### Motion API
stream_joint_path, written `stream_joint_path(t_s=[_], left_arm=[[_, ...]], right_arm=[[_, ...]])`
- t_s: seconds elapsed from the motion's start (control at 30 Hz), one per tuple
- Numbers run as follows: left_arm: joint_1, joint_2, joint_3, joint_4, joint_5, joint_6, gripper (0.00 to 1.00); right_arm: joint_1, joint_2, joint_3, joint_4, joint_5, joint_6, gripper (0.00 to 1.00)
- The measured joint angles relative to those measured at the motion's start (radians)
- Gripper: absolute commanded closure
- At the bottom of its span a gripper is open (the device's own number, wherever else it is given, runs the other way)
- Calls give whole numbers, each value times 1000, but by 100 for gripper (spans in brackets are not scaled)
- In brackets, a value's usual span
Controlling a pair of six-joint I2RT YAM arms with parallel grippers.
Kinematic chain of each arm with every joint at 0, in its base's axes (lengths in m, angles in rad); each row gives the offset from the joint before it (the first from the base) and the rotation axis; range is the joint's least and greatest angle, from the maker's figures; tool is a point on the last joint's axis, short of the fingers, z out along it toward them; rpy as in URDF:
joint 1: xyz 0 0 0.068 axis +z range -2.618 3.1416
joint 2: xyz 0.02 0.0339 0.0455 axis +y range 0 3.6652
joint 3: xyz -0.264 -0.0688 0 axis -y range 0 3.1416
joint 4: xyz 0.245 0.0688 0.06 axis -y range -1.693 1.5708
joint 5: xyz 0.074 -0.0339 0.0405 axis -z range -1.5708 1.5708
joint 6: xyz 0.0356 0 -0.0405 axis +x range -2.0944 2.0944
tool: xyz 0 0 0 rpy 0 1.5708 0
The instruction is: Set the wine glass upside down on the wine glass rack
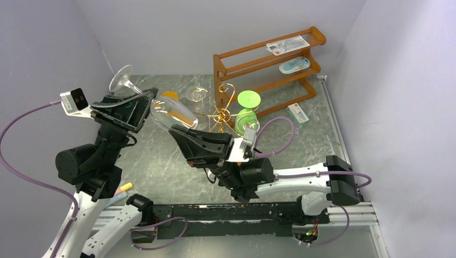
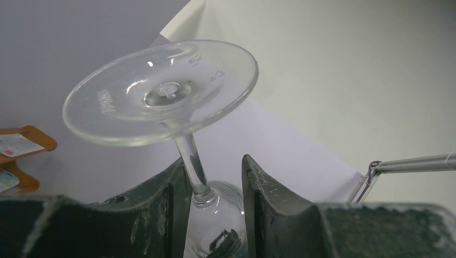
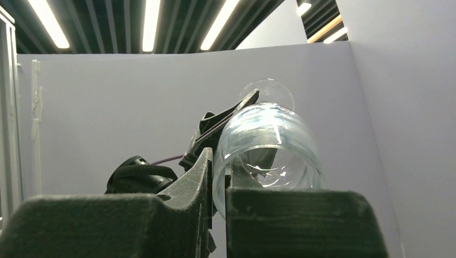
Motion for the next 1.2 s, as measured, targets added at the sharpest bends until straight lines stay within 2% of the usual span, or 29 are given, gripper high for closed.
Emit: stream_joint_path(t_s=[0.23, 0.37, 0.43, 0.63, 0.87, 1.2], left_arm=[[2, 4, -12, 28, 0, 11, 54], [3, -5, -22, 31, -4, 27, 69], [3, -5, -23, 31, -4, 35, 72], [3, -13, -23, 37, -2, 55, 55], [3, -18, -24, 41, 4, 59, 65], [3, 4, -52, 120, 11, 35, 59]], right_arm=[[2, 40, 19, 61, 30, 0, 100], [3, 48, 20, 76, 34, 6, 100], [6, 48, 20, 80, 32, 13, 100], [7, 48, 20, 87, 28, 29, 100], [6, 48, 21, 86, 30, 47, 100], [6, 48, 31, 89, 51, 55, 100]])
